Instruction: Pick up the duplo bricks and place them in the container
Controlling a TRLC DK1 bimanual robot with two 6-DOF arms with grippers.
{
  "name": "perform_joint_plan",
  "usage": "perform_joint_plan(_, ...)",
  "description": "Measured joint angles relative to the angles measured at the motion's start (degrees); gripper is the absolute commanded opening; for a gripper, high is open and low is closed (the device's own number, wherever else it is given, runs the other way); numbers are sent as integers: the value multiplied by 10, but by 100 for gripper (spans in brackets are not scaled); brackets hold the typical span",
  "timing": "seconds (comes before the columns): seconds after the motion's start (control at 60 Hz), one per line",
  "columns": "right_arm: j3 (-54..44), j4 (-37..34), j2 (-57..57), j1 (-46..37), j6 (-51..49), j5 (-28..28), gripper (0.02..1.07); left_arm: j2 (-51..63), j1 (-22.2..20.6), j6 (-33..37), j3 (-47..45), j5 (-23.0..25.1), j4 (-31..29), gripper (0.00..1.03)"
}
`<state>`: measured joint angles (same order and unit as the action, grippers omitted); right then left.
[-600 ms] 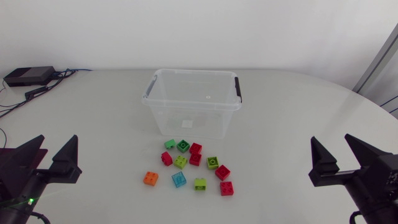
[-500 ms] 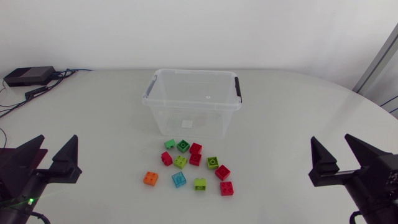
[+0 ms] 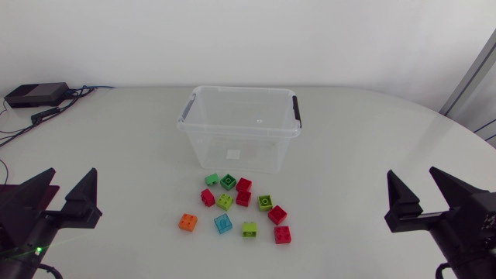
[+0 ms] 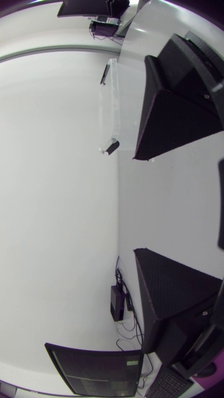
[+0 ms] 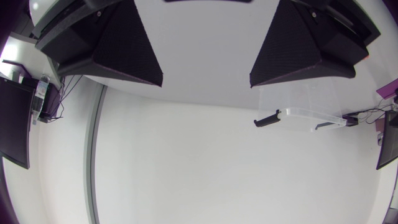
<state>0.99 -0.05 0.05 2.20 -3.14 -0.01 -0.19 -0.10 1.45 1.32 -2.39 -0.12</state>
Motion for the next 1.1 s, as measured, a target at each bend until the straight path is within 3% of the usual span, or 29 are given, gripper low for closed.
perform_joint_plan(0.4,1,2,0,12,0,0,102,22,1,0,25,0,0,99)
perform_joint_plan(0.6,39,4,50,28,0,0,102,160,-6,0,122,0,-5,99)
perform_joint_plan(0.867,139,14,244,40,1,-15,102,336,-75,0,213,1,-42,96)
perform_joint_plan(1.1,176,-17,363,59,2,-59,102,527,-109,34,308,11,-126,96)
